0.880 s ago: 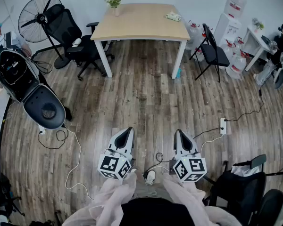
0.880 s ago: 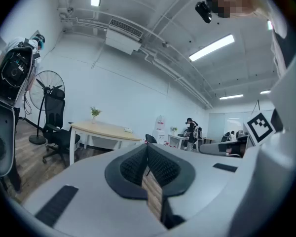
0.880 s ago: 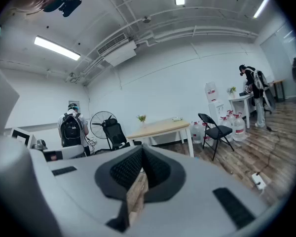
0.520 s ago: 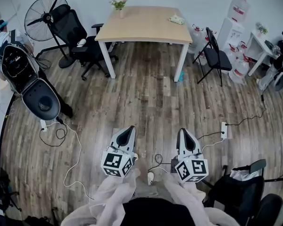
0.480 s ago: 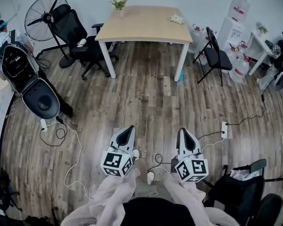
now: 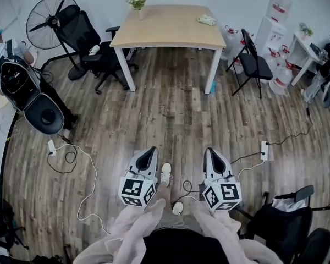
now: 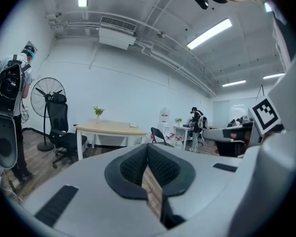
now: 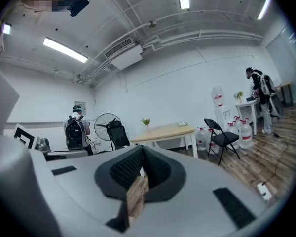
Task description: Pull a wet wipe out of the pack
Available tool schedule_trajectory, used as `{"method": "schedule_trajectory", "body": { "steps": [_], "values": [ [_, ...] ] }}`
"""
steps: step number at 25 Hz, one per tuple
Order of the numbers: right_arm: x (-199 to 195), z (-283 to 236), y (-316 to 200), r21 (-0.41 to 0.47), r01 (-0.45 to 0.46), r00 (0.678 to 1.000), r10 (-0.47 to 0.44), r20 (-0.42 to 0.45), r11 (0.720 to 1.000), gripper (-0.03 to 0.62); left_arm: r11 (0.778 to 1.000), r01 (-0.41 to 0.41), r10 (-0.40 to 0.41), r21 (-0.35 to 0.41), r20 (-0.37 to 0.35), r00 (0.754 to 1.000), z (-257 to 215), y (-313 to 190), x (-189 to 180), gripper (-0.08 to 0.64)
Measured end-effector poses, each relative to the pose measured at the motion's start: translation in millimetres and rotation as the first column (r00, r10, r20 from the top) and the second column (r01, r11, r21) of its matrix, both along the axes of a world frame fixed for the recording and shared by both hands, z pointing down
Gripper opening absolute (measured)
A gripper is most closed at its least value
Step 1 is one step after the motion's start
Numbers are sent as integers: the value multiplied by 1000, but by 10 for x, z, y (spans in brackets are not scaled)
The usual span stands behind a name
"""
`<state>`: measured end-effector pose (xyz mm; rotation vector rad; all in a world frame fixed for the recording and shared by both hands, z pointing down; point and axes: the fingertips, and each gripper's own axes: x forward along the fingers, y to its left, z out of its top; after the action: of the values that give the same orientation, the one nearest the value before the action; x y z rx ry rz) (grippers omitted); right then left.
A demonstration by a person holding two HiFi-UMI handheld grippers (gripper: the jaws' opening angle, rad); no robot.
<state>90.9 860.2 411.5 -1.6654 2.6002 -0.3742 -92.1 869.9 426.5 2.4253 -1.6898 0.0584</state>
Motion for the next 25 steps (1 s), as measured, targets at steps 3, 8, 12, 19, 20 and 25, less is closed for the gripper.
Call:
{"method": "schedule_trajectory", "body": {
  "steps": [3,8,12,19,20,25],
  "values": [
    [-119,31,-174,-12,10,1000,-10,-1,1000,12,1000,-6,6,-2,-5,1000,-1,-166,-68,12],
    [-258,24,-548,-24,23,1000,-23,12,999,12,1000,-2,2,7,-13,1000,-46,-509,-152,12],
    [-337,80,-829,-40,26,1000,-25,7,999,12,1000,-5,5,4,-14,1000,-28,-796,-192,12],
    [-537,159,-1410,-76,34,999,-35,-5,997,12,1000,-6,5,-22,-27,1000,18,-1378,-340,12],
    [-566,162,-1493,-80,38,999,-39,-8,996,12,1000,-4,4,-25,-29,1000,21,-1460,-359,12],
    [-644,148,-1919,-93,44,999,-47,-23,995,12,999,-12,11,-37,-29,1000,9,-1886,-422,12]
  ]
}}
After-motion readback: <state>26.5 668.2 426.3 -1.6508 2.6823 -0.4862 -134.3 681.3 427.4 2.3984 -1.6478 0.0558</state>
